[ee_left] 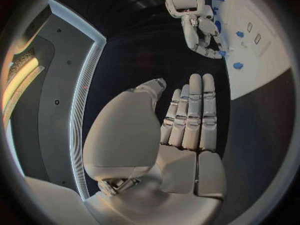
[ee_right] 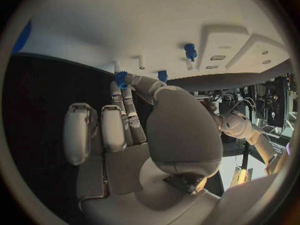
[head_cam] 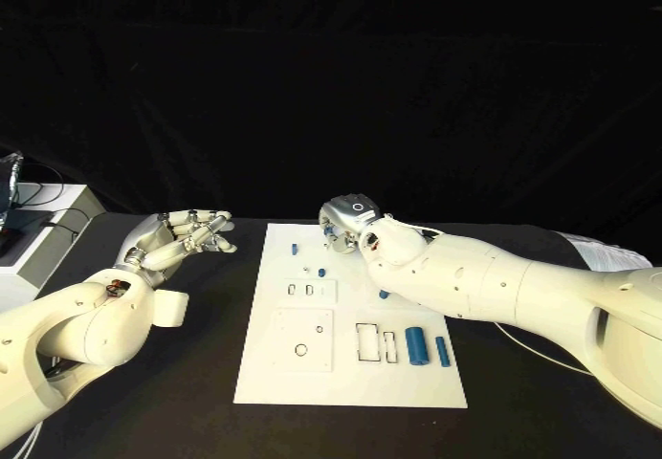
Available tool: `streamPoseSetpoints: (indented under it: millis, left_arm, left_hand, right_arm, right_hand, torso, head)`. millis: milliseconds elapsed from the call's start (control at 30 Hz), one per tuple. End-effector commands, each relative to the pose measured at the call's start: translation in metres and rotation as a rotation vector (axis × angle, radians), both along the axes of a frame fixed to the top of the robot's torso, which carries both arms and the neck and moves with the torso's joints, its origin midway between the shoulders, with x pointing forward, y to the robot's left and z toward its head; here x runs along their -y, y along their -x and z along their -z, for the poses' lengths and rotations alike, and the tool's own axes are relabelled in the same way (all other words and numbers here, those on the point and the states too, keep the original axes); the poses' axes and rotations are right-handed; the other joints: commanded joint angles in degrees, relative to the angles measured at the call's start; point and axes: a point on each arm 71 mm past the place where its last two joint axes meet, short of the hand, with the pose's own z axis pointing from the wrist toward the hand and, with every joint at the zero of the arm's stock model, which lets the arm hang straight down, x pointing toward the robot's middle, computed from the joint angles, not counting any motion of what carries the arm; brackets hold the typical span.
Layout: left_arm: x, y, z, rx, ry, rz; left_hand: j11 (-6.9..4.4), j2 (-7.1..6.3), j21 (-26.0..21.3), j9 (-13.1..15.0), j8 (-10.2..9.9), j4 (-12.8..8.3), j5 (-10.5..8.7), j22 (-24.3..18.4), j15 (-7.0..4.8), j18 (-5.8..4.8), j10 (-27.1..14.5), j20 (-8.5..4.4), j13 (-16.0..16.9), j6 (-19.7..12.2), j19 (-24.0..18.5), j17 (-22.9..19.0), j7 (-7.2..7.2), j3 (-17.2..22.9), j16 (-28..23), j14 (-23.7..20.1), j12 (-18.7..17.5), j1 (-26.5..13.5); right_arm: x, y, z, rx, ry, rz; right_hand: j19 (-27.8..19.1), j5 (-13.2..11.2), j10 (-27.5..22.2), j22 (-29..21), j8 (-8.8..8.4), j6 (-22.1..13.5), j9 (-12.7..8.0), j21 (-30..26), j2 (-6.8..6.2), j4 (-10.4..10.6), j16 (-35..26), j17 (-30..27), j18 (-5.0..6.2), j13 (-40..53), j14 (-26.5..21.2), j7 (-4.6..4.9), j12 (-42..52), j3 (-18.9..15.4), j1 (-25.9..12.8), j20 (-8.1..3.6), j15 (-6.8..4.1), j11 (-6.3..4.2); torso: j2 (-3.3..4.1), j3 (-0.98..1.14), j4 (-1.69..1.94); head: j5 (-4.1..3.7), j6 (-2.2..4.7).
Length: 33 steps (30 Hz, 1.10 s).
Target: Assemble the parts on the task board
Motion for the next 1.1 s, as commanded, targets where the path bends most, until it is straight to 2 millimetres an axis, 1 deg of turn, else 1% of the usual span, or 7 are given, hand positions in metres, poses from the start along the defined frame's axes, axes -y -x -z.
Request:
streamPoseSetpoints:
  millis: [33,167,200,267,600,967,1100]
  left_arm:
    - [0.0021,0.0005,-0.0014,0.006,0.004,0.02]
    - [0.0024,0.0005,-0.0014,0.005,0.005,0.022]
    - [0.0024,0.0005,-0.0015,0.005,0.005,0.022]
    - [0.0024,0.0005,-0.0015,0.004,0.005,0.023]
    - [0.0015,0.0004,-0.0016,0.003,0.003,0.022]
    - [-0.0004,-0.0007,-0.0008,0.001,0.001,0.017]
    - [-0.0015,-0.0013,-0.0004,0.0,0.0,0.014]
  left_hand:
    - [0.01,-0.22,0.29,0.06,-0.38,-0.01,-0.32,0.06,-0.05,0.03,-0.48,0.03,0.05,-0.32,-0.43,0.09,0.13,0.41,0.3,-0.43,-0.34,0.12]
    - [0.01,-0.22,0.29,0.06,-0.38,-0.01,-0.32,0.06,-0.05,0.03,-0.48,0.03,0.05,-0.32,-0.43,0.09,0.13,0.41,0.3,-0.43,-0.34,0.12]
    - [0.02,-0.25,0.43,0.08,-0.42,-0.05,-0.34,0.16,-0.03,0.02,-0.52,0.05,0.05,-0.34,-0.62,0.27,0.13,0.47,0.44,-0.66,-0.34,0.11]
    - [0.02,-0.25,0.43,0.08,-0.42,-0.05,-0.34,0.16,-0.03,0.02,-0.52,0.05,0.05,-0.34,-0.62,0.27,0.13,0.47,0.44,-0.66,-0.34,0.11]
    - [0.02,-0.25,0.43,0.08,-0.42,-0.05,-0.34,0.16,-0.03,0.02,-0.52,0.05,0.05,-0.34,-0.62,0.27,0.13,0.47,0.44,-0.66,-0.34,0.11]
    - [0.02,-0.25,0.43,0.08,-0.42,-0.05,-0.34,0.16,-0.03,0.02,-0.52,0.05,0.05,-0.34,-0.62,0.27,0.13,0.47,0.44,-0.66,-0.34,0.11]
    - [0.04,-0.25,0.55,0.09,-0.47,-0.07,-0.35,0.24,-0.01,0.02,-0.58,0.07,0.04,-0.37,-0.75,0.41,0.14,0.51,0.55,-0.8,-0.36,0.09]
  right_arm:
    - [-0.0001,-0.0003,-0.0001,0.018,0.026,0.003]
    - [0.0003,-0.0013,0.001,0.013,0.033,0.008]
    - [0.0005,-0.0016,0.0014,0.011,0.035,0.01]
    - [0.001,-0.0021,0.0019,0.01,0.038,0.013]
    - [0.0058,-0.0042,0.003,0.008,0.052,0.032]
    - [0.0092,-0.0032,0.0026,0.014,0.054,0.039]
    - [0.0097,-0.0019,0.0016,0.027,0.05,0.038]
  right_hand:
    - [0.47,0.27,1.61,0.06,0.28,0.3,0.11,0.21,0.03,-0.17,0.39,0.02,-0.95,0.9,1.06,0.05,0.4,0.34,0.79,0.05,-0.28,-1.43]
    - [0.46,0.22,1.6,0.08,0.28,0.29,0.14,0.22,-0.05,-0.2,0.41,0.03,-0.95,0.91,1.06,0.05,0.37,0.34,0.77,0.06,-0.28,-1.42]
    - [0.45,0.16,1.58,0.09,0.28,0.28,0.18,0.23,-0.1,-0.21,0.44,0.06,-0.95,0.91,1.06,0.06,0.35,0.35,0.73,0.06,-0.27,-1.41]
    - [0.45,0.16,1.58,0.09,0.28,0.28,0.18,0.23,-0.1,-0.21,0.44,0.06,-0.95,0.91,1.06,0.06,0.35,0.35,0.73,0.06,-0.27,-1.41]
    - [0.4,0.01,1.47,0.04,0.27,0.2,0.27,0.19,-0.22,-0.27,0.4,-0.12,-0.93,0.9,1.01,0.08,0.27,0.41,0.68,0.07,-0.25,-1.38]
    - [0.43,-0.1,1.58,0.26,0.33,0.26,0.4,0.33,-0.21,-0.33,0.48,0.01,-0.97,0.94,1.02,0.05,0.32,0.52,0.7,0.09,-0.24,-1.41]
    - [0.44,-0.11,1.65,0.33,0.36,0.3,0.46,0.37,-0.2,-0.36,0.54,0.11,-0.98,0.96,1.03,0.03,0.35,0.57,0.73,0.09,-0.26,-1.44]
  torso:
    - [0.29,-0.16,0.12]
    - [0.42,-0.28,0.34]
    - [0.48,-0.36,0.38]
    - [0.51,-0.42,0.46]
    - [0.78,-0.76,0.64]
    - [0.96,-1.02,0.88]
    - [1.06,-1.07,0.97]
  head:
    - [0.06,0.06]
    - [-0.11,0.1]
    - [-0.1,0.11]
    - [-0.18,0.07]
    - [-0.42,0.16]
    - [-0.59,0.16]
    - [-0.66,0.21]
